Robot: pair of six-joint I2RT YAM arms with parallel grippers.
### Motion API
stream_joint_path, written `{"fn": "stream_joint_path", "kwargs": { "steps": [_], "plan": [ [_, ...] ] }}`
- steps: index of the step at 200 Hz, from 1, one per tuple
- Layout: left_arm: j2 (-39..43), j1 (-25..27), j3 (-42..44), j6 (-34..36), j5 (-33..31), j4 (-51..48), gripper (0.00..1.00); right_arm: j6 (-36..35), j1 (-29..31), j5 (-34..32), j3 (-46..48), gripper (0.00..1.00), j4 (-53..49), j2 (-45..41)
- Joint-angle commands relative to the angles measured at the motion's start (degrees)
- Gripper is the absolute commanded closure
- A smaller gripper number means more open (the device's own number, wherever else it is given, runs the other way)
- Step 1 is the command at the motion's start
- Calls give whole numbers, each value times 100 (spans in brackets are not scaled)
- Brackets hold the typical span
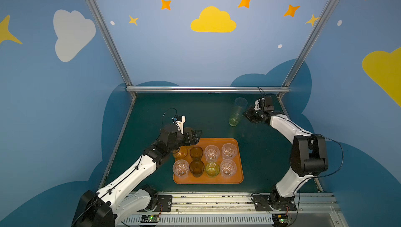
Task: Place the glasses into the tray
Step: 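Lift the green glass with right gripper away from the frosted glass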
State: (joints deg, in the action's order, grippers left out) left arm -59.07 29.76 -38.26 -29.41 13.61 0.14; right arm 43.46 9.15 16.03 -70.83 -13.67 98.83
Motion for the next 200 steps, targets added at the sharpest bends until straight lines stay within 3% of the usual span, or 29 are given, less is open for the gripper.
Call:
{"fn": "stream_joint_path", "kwargs": {
  "steps": [1,117,200],
  "plan": [
    [26,15,-68,-17,2,32,0,-13,19,-30,-138,85,-105,84],
    [38,18,-59,-67,-17,38,0,-127,174,381,-142,93,-263,-90],
    [219,28,-41,-112,-4,3,0,-344,439,275,-51,100,-616,-645]
  ]
}}
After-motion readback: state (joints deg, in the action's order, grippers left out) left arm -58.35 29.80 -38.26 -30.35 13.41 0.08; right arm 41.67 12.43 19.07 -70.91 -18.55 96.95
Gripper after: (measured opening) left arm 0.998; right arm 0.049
